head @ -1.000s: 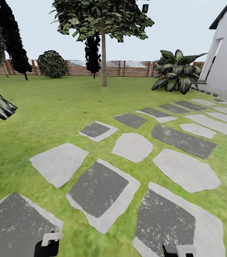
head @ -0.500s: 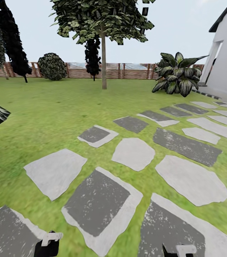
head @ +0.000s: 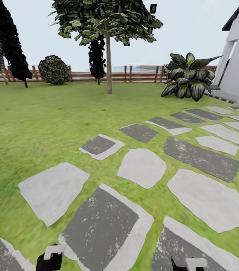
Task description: In the garden, pick up the pesticide atomizer on the floor and spray pesticide onto both trees until each tree trunk is fully covered.
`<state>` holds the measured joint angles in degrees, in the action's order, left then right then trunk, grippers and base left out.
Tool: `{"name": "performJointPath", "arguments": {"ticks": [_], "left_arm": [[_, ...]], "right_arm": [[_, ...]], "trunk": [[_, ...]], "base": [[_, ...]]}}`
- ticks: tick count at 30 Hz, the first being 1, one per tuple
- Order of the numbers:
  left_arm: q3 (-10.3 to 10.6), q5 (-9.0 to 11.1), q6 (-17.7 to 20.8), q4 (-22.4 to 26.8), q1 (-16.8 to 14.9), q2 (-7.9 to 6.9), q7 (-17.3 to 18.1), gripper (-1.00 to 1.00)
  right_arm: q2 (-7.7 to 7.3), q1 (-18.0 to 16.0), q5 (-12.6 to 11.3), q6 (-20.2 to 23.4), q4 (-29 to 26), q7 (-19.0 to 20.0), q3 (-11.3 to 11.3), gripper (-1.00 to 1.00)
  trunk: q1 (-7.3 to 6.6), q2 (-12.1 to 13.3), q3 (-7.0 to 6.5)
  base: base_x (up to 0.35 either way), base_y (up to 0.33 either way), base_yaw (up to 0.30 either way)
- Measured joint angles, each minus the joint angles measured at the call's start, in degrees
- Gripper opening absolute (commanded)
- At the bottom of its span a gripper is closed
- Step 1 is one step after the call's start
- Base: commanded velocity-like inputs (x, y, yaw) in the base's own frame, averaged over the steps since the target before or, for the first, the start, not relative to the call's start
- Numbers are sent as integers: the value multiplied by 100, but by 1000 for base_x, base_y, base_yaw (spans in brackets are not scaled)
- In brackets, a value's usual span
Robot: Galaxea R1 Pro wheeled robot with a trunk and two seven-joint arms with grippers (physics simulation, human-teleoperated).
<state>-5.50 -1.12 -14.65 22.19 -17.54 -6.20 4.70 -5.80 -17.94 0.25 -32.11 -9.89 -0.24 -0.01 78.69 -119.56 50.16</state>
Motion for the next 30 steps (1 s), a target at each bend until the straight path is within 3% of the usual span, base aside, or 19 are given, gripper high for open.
{"name": "performJointPath", "arguments": {"ticks": [30], "left_arm": [[0,0,1,0,0,0,0,-100]], "right_arm": [[0,-1,3,2,0,0,0,100]], "trunk": [[0,0,0]], "base": [[338,0,0]]}}
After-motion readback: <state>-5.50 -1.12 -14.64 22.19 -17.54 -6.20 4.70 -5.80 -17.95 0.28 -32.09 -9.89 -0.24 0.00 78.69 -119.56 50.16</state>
